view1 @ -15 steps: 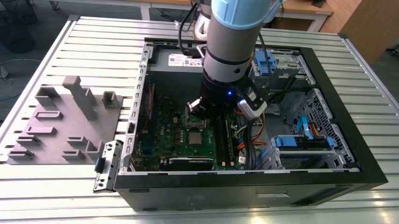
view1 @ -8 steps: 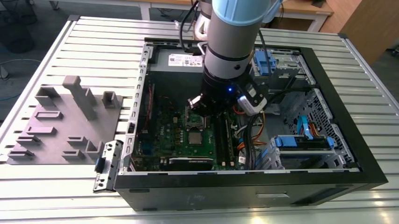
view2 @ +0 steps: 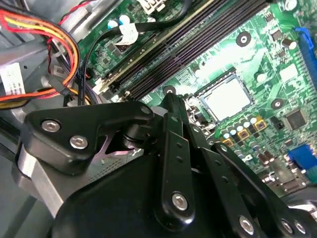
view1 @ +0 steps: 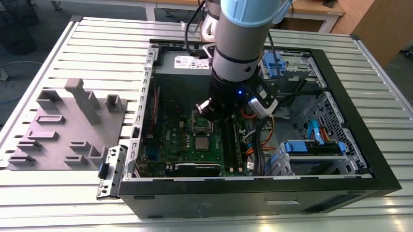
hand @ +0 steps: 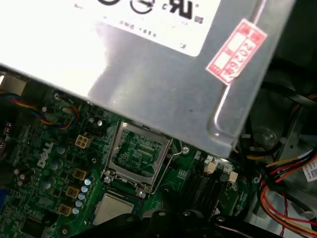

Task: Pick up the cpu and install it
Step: 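Close the cpu cover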

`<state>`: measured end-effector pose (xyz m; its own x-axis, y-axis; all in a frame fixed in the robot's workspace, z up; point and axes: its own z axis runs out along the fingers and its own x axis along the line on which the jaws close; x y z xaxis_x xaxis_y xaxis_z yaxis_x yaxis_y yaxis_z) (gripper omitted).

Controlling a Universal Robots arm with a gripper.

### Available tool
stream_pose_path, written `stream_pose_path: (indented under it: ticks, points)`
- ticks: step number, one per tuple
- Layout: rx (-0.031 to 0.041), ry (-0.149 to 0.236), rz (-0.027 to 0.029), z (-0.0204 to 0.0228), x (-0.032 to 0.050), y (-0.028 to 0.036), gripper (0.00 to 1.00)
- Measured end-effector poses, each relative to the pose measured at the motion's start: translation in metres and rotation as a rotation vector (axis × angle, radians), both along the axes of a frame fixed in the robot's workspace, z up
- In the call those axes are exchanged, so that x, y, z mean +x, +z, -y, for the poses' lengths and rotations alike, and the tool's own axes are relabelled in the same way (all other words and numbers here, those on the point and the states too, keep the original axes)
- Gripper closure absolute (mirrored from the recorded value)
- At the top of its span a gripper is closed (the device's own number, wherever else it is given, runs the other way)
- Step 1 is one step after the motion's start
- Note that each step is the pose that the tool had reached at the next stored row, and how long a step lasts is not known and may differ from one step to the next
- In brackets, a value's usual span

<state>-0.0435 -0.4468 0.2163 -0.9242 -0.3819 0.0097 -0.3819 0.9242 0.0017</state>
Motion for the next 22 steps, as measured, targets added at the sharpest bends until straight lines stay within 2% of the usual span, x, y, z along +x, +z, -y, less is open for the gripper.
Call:
stream_pose_path:
  ticks: [2, 7, 8, 14, 22]
  points:
    - [0.0017, 0.016, 0.0, -0.0001, 0.0, -0.0002, 0.89]
    - [0.0182, 0.039, 0.0003, -0.0017, 0.0001, -0.001, 0.89]
    - [0.0192, 0.039, 0.0003, -0.0026, 0.0001, -0.0011, 0.89]
    - [0.0198, 0.039, 0.0003, -0.0124, 0.0, -0.0049, 0.89]
    - [0.0198, 0.04, 0.0003, -0.0173, -0.0067, -0.011, 0.89]
